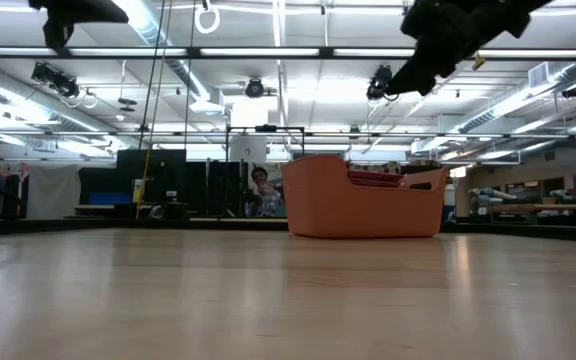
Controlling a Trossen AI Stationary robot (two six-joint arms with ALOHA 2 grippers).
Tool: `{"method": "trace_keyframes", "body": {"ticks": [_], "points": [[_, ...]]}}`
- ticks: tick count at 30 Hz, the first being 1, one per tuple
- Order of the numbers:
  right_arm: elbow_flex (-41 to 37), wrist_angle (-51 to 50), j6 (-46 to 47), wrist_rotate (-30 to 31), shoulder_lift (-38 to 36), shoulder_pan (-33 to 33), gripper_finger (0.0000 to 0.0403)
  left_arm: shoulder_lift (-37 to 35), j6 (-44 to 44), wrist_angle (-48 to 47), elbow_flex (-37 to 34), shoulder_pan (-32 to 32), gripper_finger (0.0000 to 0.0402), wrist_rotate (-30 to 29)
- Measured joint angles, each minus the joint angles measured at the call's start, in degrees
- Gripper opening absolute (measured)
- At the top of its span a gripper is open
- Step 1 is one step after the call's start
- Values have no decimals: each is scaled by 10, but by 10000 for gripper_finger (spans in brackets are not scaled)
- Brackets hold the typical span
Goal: Sort popcorn bags into baskets
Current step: Return to Home Position
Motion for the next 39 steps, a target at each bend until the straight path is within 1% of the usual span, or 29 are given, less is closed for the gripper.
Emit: {"method": "trace_keyframes", "body": {"ticks": [3,10,15,18,24,27,29,32,35,39], "points": [[-52,34,48,-4,-42,0,122,-54,-1,50,-56,0,6,-16],[-179,163,170,-8,-139,0,121,-175,-2,171,-181,0,5,-25],[-261,266,257,-8,-205,0,121,-243,-18,220,-252,0,5,-37],[-296,303,298,-7,-240,0,121,-246,-32,242,-284,1,5,-40],[-339,317,351,8,-304,0,121,-245,-95,276,-342,1,5,-30],[-353,316,367,16,-333,0,121,-245,-122,313,-376,1,5,-27],[-363,320,379,21,-350,0,121,-244,-131,356,-397,1,5,-25],[-382,321,394,25,-377,0,121,-240,-135,365,-401,1,5,-27],[-401,324,407,27,-400,0,121,-241,-122,374,-402,1,5,-26],[-437,334,433,48,-423,0,121,-241,-119,383,-402,1,5,-15]]}}
